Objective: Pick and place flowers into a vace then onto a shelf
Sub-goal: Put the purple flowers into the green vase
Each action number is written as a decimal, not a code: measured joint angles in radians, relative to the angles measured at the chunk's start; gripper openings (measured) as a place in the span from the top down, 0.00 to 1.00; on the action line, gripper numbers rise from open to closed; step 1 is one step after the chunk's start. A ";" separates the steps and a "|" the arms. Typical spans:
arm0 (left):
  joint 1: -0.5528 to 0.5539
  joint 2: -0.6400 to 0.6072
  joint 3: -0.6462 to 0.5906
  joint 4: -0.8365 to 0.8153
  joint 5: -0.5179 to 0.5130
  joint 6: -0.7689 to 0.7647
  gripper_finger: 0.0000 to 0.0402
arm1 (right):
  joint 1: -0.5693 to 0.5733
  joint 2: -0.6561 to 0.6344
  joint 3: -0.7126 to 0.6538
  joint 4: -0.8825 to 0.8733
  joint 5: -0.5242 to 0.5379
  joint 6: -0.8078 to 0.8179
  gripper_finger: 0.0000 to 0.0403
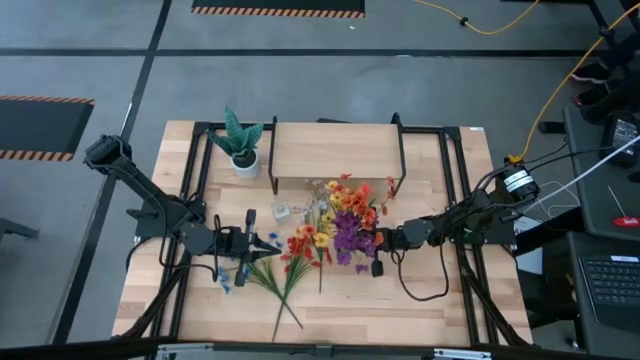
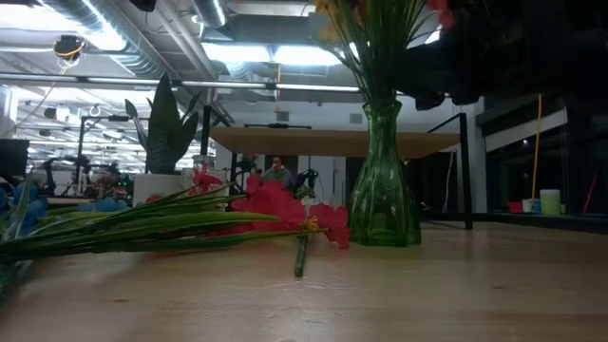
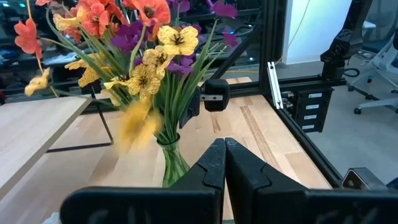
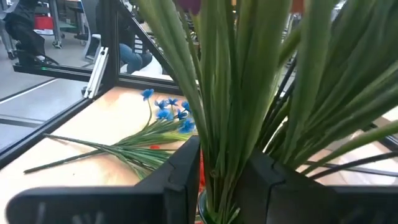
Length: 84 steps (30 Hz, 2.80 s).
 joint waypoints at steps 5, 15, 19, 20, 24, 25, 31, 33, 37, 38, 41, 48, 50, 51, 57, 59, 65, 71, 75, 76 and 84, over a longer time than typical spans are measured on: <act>0.000 0.000 0.000 0.000 0.000 0.000 0.99 | 0.000 0.000 0.000 -0.001 0.000 0.001 0.81; 0.000 0.000 0.000 0.000 0.000 0.000 0.99 | 0.000 -0.003 0.002 -0.033 0.000 0.005 0.96; 0.000 0.000 0.000 0.000 0.000 0.000 0.99 | 0.000 -0.005 0.004 -0.063 0.001 0.029 0.98; 0.000 0.000 0.000 0.000 0.000 0.000 0.99 | 0.000 -0.005 0.004 -0.064 0.000 0.028 0.98; 0.000 0.000 0.000 0.000 0.000 0.000 0.99 | 0.000 -0.006 0.005 -0.072 0.001 0.027 0.98; 0.000 0.000 0.000 0.000 0.000 0.000 0.99 | 0.000 -0.006 0.005 -0.081 0.001 0.028 0.98; 0.000 0.000 0.000 -0.007 0.000 0.000 0.99 | 0.000 -0.006 0.005 -0.112 0.001 0.049 0.98; 0.000 0.000 0.000 -0.012 0.000 0.000 0.99 | 0.000 -0.006 0.005 -0.113 0.001 0.050 0.98; 0.000 0.000 0.000 -0.020 0.000 -0.003 0.99 | 0.000 -0.005 0.003 -0.107 0.001 0.056 0.97; 0.000 0.000 0.000 -0.022 0.000 -0.003 0.99 | 0.000 -0.003 0.003 -0.100 0.001 0.056 0.96; 0.000 0.000 0.000 -0.022 0.000 -0.003 0.99 | 0.000 0.000 0.002 -0.090 0.000 0.056 0.89; 0.000 0.000 0.000 -0.022 0.000 -0.003 0.99 | 0.000 0.000 -0.001 -0.093 -0.002 0.065 0.75; 0.000 0.000 0.000 -0.022 0.000 -0.003 0.99 | 0.000 0.000 -0.001 -0.093 -0.002 0.065 0.72; 0.000 0.000 0.000 -0.022 0.000 -0.003 0.99 | 0.000 0.000 -0.001 -0.092 -0.002 0.065 0.70; 0.000 0.000 0.000 -0.022 0.000 -0.003 0.99 | 0.000 0.000 -0.001 -0.090 -0.001 0.053 0.66; 0.000 0.000 0.000 -0.022 0.000 -0.003 0.99 | 0.000 0.000 -0.001 -0.090 -0.001 0.053 0.66; 0.000 0.000 0.000 -0.022 0.000 -0.003 0.99 | 0.002 -0.024 -0.001 -0.098 -0.001 0.049 0.66; 0.000 0.000 0.000 -0.022 0.000 -0.002 0.99 | 0.024 -0.087 0.000 -0.133 0.001 0.018 0.66; 0.000 0.000 0.000 -0.022 0.000 -0.001 0.99 | 0.037 -0.116 0.000 -0.158 0.000 0.011 0.66; 0.000 0.000 0.000 -0.022 0.000 -0.001 0.99 | 0.038 -0.122 0.000 -0.168 0.000 0.009 0.66; 0.000 0.000 0.000 -0.022 0.000 -0.002 0.99 | 0.038 -0.138 0.000 -0.211 0.000 0.000 0.66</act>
